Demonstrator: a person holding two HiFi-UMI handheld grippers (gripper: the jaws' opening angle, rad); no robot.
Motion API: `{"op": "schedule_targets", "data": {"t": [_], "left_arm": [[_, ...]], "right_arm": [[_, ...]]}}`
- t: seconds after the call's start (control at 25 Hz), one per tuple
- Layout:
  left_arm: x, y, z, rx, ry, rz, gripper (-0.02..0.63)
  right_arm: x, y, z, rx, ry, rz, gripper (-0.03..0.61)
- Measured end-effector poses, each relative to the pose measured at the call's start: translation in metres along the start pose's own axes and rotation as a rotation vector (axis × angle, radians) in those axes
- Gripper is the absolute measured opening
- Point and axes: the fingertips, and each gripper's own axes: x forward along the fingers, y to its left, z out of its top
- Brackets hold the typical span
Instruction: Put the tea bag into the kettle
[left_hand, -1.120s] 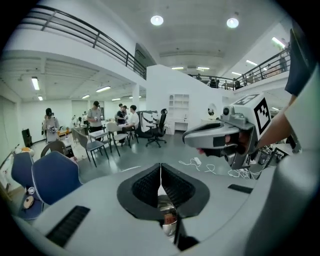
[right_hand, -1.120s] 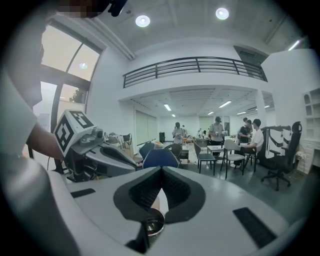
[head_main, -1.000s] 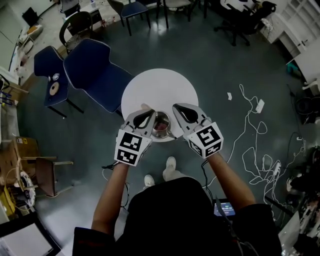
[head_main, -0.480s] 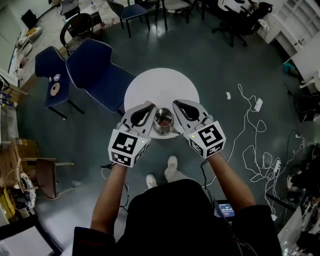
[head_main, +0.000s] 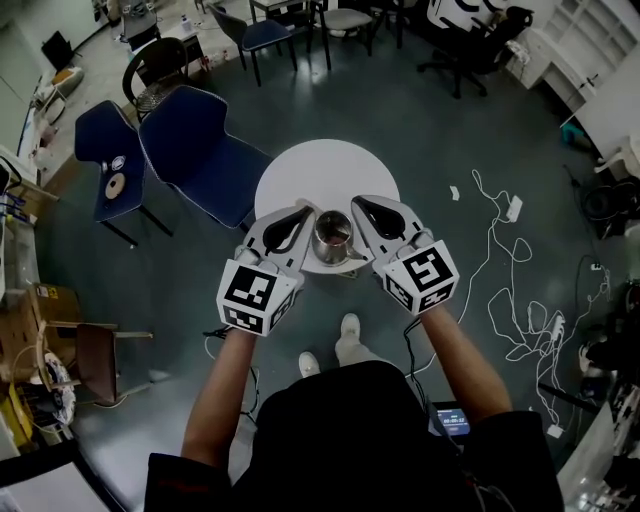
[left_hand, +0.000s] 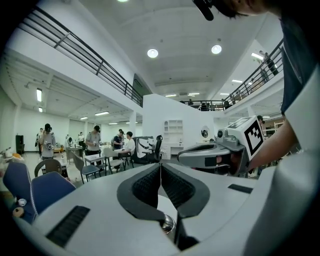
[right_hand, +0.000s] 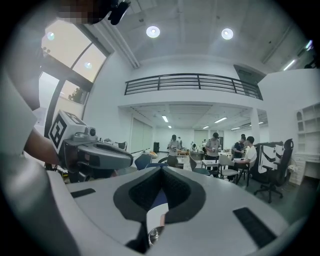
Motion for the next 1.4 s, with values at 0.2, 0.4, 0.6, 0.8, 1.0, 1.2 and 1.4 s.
{"op": "schedule_targets", "data": {"t": [0.2, 0.4, 0.6, 0.8, 1.0, 1.2, 1.4], "left_arm": [[-0.026, -0.003, 0.013, 0.022, -0.026, 0.000, 0.018], [-0.053, -0.012, 0.020, 0.049, -0.051, -0.010, 0.018], [-0.078, -0.022, 0.021, 0.055, -0.062, -0.020, 0.018], [-0.105, -0.031, 0.018, 0.051, -0.071, -0.029, 0.018], [-0.123, -0.041, 0.015, 0.072, -0.061, -0.039, 0.018], [-0.133, -0.038, 0.018, 0.064, -0.065, -0.036, 0.018], [-0.130, -0.048, 0.023, 0.055, -0.081, -0.039, 0.018]], "right_arm": [[-0.012, 0.019, 0.017, -0.012, -0.028, -0.020, 0.018], [-0.024, 0.047, 0.027, -0.020, -0.054, -0.028, 0.018], [-0.034, 0.073, 0.031, -0.026, -0.061, -0.029, 0.018], [-0.045, 0.097, 0.032, -0.038, -0.062, -0.040, 0.018], [-0.054, 0.112, 0.035, -0.048, -0.070, -0.050, 0.018], [-0.058, 0.121, 0.043, -0.040, -0.088, -0.061, 0.018], [-0.068, 0.118, 0.043, -0.041, -0.084, -0.066, 0.018]]}}
